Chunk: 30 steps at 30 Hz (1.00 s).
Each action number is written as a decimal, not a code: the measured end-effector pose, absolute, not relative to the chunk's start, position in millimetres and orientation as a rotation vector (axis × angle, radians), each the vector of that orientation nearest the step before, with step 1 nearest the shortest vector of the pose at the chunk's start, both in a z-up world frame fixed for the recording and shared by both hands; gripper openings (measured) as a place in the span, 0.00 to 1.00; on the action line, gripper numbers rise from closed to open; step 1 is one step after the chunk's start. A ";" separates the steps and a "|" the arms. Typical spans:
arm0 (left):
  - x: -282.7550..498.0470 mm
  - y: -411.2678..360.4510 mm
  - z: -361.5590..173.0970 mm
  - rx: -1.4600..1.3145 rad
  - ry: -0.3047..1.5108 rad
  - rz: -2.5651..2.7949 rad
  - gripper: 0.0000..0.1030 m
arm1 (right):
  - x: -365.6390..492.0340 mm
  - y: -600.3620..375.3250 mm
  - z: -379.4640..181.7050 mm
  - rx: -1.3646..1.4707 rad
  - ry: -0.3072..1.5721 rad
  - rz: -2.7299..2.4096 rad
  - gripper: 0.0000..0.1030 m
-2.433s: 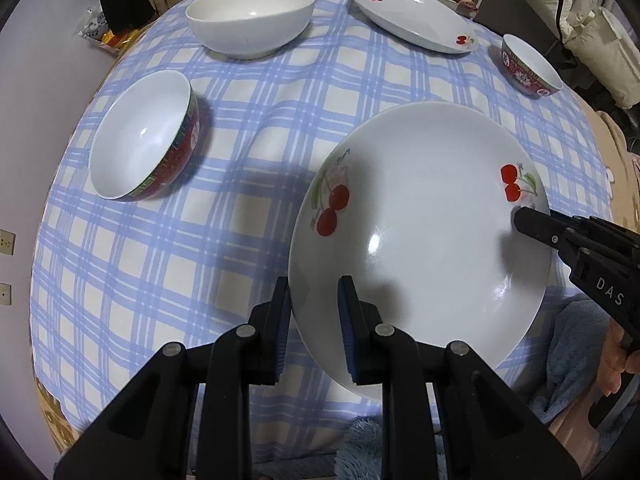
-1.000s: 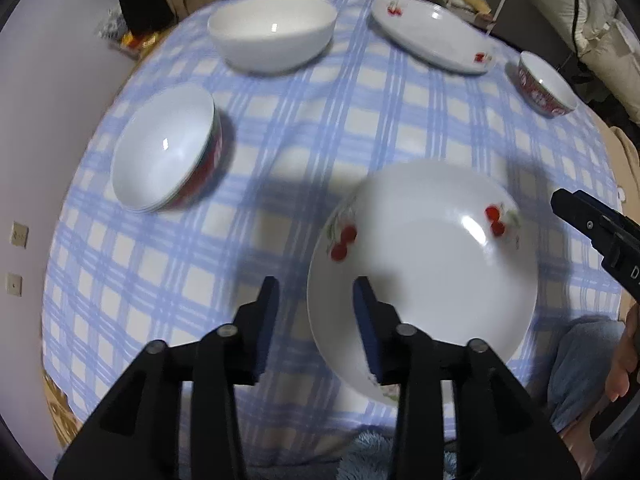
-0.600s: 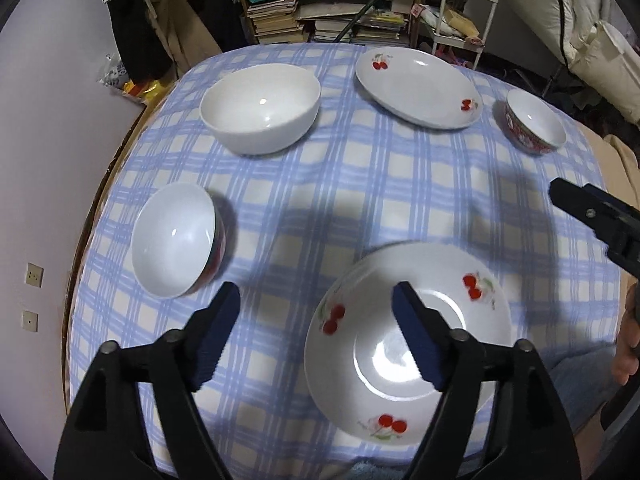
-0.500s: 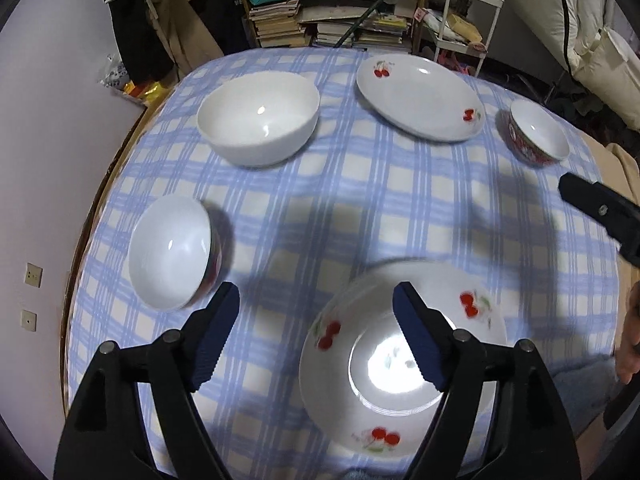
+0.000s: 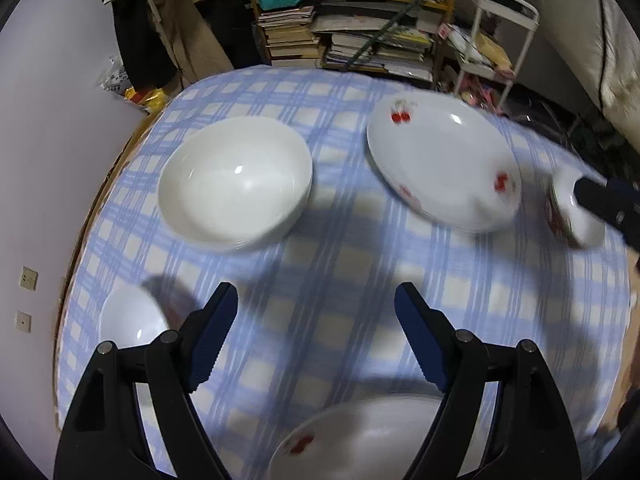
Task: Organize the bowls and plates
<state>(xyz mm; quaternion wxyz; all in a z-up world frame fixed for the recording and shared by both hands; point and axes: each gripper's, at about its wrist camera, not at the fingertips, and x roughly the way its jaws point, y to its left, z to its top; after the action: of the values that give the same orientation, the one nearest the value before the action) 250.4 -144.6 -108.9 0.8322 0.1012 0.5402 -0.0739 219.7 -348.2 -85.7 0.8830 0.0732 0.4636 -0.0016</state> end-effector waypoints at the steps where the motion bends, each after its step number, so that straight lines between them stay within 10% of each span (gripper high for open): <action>1: 258.8 -147.6 -109.0 0.198 1.142 -0.149 0.77 | 225.6 -349.4 -87.0 0.142 0.968 -0.002 0.99; 30: 408.0 -235.6 -152.8 0.371 1.295 -0.285 0.66 | 339.1 -400.6 -166.6 0.209 1.167 0.030 0.58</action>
<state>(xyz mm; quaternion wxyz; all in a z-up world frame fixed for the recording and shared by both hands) 408.0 -235.6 -152.8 0.7721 0.1712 0.5976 -0.1317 339.1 -400.6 -166.6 0.8292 0.0983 0.5501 0.0141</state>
